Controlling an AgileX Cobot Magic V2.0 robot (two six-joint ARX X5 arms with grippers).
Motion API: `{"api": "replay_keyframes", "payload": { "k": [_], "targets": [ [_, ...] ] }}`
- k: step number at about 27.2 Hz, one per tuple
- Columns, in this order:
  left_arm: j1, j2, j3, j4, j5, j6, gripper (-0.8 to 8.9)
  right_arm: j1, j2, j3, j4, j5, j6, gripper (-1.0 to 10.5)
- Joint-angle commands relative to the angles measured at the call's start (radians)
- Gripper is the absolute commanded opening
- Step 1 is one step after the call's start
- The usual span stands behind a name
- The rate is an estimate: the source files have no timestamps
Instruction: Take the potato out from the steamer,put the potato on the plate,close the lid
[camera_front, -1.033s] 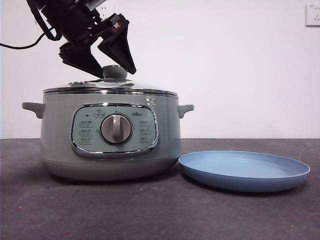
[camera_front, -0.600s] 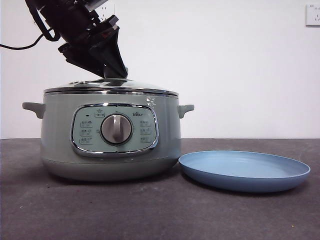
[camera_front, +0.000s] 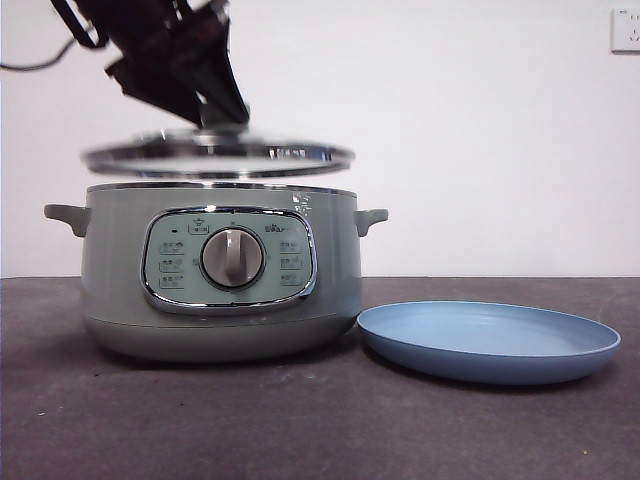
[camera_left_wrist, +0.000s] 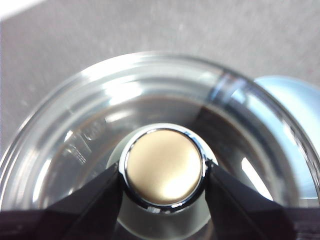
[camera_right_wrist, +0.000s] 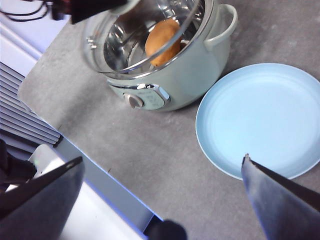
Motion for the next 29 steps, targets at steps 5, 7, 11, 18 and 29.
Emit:
{"api": "replay_keyframes", "payload": {
  "k": [5, 7, 11, 18, 29],
  "targets": [
    [0.063, -0.222, 0.021, -0.054, 0.011, -0.052, -0.08, 0.061, 0.065, 0.003, 0.151, -0.008, 0.117, 6.0],
    [0.093, -0.306, 0.021, -0.120, 0.003, -0.052, -0.08, 0.126, 0.110, 0.003, 0.242, -0.002, 0.169, 6.0],
    [0.133, -0.454, 0.021, -0.257, -0.063, -0.052, -0.08, 0.254, 0.242, 0.022, 0.413, 0.037, 0.253, 6.0],
    [0.156, -0.603, 0.021, -0.418, -0.126, -0.059, -0.08, 0.422, 0.515, 0.227, 0.438, 0.178, 0.241, 6.0],
    [0.156, -0.737, 0.021, -0.548, -0.146, -0.094, -0.08, 0.584, 0.916, 0.599, 0.420, 0.431, 0.197, 6.0]
  ]
}}
